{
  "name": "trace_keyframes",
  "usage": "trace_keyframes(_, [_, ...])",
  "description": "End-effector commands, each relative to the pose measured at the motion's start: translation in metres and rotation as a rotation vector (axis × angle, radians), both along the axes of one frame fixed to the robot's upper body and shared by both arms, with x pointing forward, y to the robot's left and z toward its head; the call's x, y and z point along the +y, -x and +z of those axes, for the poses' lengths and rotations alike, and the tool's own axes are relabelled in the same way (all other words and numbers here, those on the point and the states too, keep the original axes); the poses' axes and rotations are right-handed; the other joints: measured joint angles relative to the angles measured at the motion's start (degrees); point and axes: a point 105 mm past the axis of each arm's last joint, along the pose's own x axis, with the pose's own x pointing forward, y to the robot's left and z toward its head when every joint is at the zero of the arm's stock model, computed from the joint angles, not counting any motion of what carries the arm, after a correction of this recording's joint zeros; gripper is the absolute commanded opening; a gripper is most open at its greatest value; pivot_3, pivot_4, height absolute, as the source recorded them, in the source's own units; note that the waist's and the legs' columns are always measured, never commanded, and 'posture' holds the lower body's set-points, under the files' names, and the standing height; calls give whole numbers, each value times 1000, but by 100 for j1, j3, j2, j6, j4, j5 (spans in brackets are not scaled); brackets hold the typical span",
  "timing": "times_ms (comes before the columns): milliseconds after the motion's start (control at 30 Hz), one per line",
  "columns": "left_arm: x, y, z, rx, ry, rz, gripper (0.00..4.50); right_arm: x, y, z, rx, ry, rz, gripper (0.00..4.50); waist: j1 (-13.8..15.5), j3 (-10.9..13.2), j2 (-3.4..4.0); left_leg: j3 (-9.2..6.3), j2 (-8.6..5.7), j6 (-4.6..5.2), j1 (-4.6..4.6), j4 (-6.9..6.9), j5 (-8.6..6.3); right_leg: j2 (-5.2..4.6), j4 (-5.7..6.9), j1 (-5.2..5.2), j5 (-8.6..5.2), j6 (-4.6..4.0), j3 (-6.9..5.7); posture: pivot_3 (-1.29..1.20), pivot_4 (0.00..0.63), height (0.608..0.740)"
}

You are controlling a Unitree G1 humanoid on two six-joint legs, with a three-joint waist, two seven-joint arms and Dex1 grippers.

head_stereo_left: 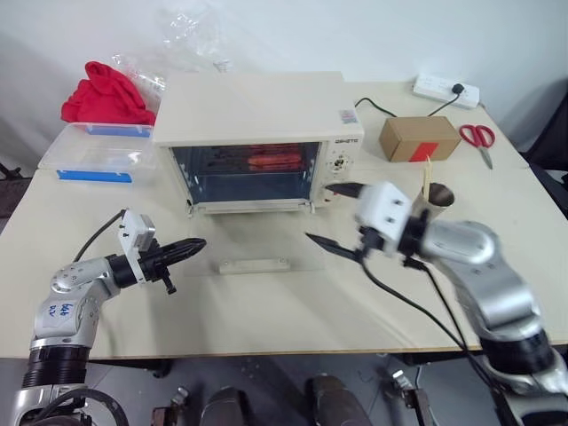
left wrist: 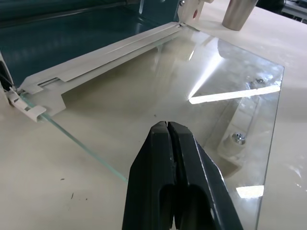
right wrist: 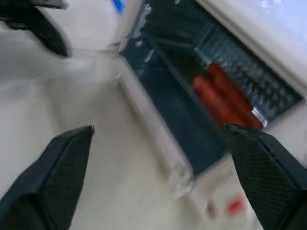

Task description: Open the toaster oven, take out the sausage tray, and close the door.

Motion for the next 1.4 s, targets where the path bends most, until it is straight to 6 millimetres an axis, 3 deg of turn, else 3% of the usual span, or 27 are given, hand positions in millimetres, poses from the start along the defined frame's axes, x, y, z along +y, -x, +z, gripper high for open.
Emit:
trace_keyframes(33, [3,3,2,-20,-2,18,33,26,-25,5,-249,108,-62,4500,-33,0,1,9,-5,1,1,1,-1,-1,-2,-3,0,0,0,0,150,740])
trace_keyframes(267, [7,6,9,-78,85,56,33,63,-58,9,-560,203,-169,4500,-88,1,1,17,8,0,0,-1,-1,-4,17,-20,0,0,-6,0,150,740])
trace_keyframes(400, [5,13,9,-92,87,57,933,94,-50,15,-618,143,-78,4500,-163,0,0,29,8,0,-3,-1,-1,-10,45,-40,0,0,-11,0,150,740])
trace_keyframes(600, [6,17,9,-154,46,80,2658,110,-53,1,-703,261,-45,4500,-282,-1,-2,52,19,-3,-4,-4,0,-9,88,-75,0,-1,-11,0,150,740])
trace_keyframes(700, [5,19,10,-157,68,80,2658,114,-63,-8,-703,324,-75,4500,-354,-1,-2,59,18,-3,-4,-4,0,-12,88,-78,0,-1,-9,0,150,740])
trace_keyframes(967, [0,22,9,-150,84,65,2658,118,-83,-1,-770,385,-205,4500,-418,-1,-2,72,24,-4,-3,-6,1,-10,98,-89,-1,-3,-8,0,150,740])
trace_keyframes(1100, [-1,23,9,-147,87,61,2696,128,-79,-1,-775,381,-177,3641,-428,-1,-2,72,25,-5,-3,-7,1,-10,99,-89,-1,-3,-9,0,150,740])
trace_keyframes(1400, [-2,22,11,-147,103,68,2696,129,-82,-6,-786,432,-188,408,-444,-1,-2,72,25,-5,-3,-6,1,-11,99,-89,-1,-3,-10,0,150,740])
